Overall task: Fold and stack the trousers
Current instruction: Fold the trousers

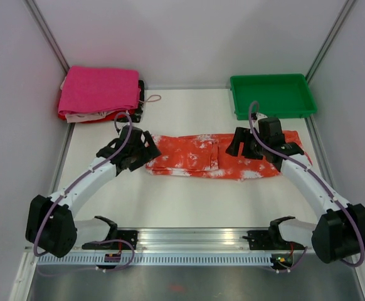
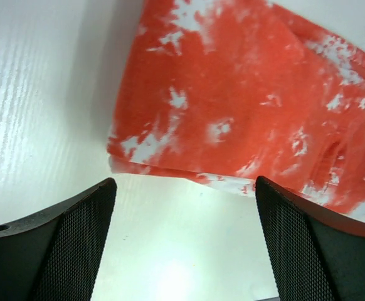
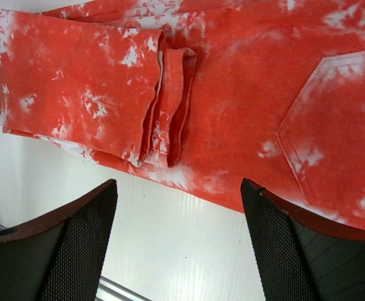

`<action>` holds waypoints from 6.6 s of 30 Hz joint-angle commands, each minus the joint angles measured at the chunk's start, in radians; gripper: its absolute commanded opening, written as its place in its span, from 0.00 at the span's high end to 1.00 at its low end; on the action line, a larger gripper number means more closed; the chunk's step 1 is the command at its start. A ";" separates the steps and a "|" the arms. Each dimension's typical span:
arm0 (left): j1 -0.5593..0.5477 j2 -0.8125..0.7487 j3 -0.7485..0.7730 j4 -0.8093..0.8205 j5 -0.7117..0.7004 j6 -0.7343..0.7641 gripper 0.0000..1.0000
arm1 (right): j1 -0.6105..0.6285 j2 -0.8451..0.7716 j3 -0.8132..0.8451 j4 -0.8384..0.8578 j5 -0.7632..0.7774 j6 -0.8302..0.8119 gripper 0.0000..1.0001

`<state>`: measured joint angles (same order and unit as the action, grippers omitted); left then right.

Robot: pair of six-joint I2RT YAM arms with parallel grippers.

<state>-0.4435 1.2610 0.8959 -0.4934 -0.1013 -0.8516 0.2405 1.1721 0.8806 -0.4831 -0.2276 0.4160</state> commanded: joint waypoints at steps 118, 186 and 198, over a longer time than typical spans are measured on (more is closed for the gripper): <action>-0.676 0.979 1.302 -0.445 -0.517 0.141 0.42 | -0.302 -0.032 -0.077 -0.022 0.246 0.149 0.02; -0.126 -0.354 -0.204 -0.097 -0.169 -0.020 0.00 | 0.085 0.129 -0.076 0.324 -0.026 0.202 1.00; -0.126 -0.322 -0.219 -0.071 -0.158 -0.033 0.00 | -0.024 0.149 -0.183 0.327 -0.061 0.098 0.93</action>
<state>-0.5735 0.9268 0.6804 -0.6121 -0.2779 -0.8528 0.2214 1.3067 0.7105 -0.1890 -0.2947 0.5758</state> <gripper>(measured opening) 0.993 0.078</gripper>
